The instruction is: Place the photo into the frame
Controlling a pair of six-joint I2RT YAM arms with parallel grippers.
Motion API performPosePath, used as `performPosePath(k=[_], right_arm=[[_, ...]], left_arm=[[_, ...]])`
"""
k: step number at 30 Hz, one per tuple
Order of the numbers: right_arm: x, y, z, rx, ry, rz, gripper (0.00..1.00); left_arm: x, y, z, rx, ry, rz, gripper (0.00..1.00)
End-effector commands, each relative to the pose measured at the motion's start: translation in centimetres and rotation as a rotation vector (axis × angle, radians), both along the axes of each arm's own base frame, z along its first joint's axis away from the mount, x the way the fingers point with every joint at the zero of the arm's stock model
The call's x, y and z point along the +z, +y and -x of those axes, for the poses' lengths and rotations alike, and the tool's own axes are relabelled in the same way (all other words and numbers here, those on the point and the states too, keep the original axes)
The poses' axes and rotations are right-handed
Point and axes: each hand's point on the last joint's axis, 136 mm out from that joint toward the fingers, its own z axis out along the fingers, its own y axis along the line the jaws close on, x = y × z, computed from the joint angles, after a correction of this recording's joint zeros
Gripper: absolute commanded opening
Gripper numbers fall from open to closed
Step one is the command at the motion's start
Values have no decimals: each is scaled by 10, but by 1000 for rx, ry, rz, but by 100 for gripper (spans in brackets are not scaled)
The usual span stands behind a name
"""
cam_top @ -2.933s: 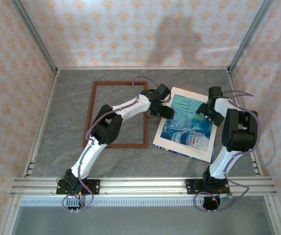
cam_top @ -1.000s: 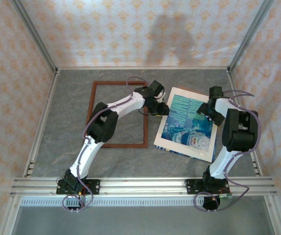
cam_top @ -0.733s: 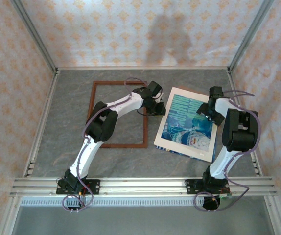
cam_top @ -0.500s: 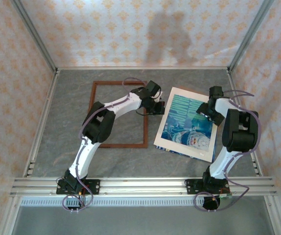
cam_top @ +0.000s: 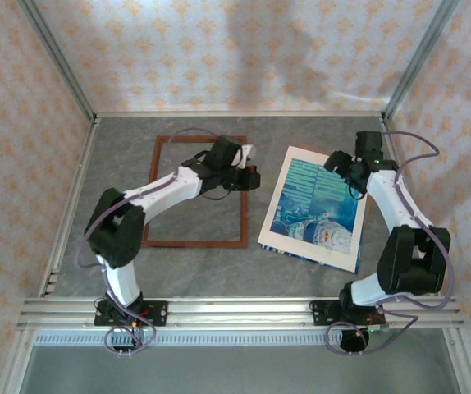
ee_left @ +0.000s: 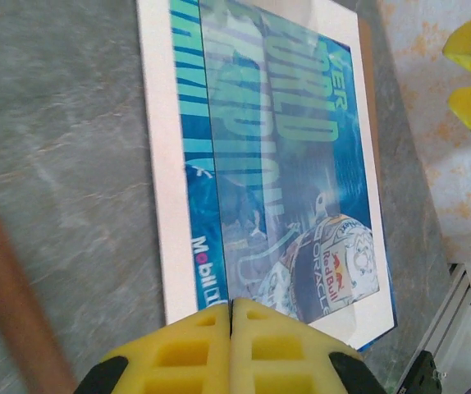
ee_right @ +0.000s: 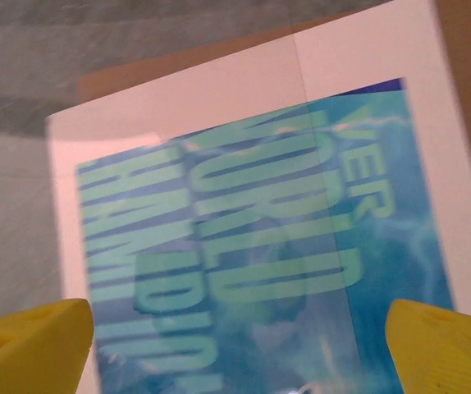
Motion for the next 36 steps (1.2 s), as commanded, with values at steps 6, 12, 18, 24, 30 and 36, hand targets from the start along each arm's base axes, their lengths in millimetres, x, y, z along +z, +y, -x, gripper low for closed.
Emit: performPosePath(k=[6, 12, 18, 24, 30, 36], right_arm=[[-13, 66, 17, 171, 34, -185, 92], [-28, 74, 25, 221, 59, -199, 92], [-31, 92, 17, 284, 0, -288, 94], [-30, 103, 3, 315, -109, -347, 99], [-33, 121, -15, 342, -176, -474, 97], [-39, 130, -31, 332, -154, -477, 96]], left_arm=[[-11, 74, 9, 118, -130, -118, 0], [9, 85, 15, 110, -287, -122, 0], [46, 82, 26, 104, -468, 26, 0], [61, 86, 41, 84, -600, 71, 0], [67, 87, 50, 79, -608, 106, 0], [63, 96, 56, 95, -567, 54, 0]])
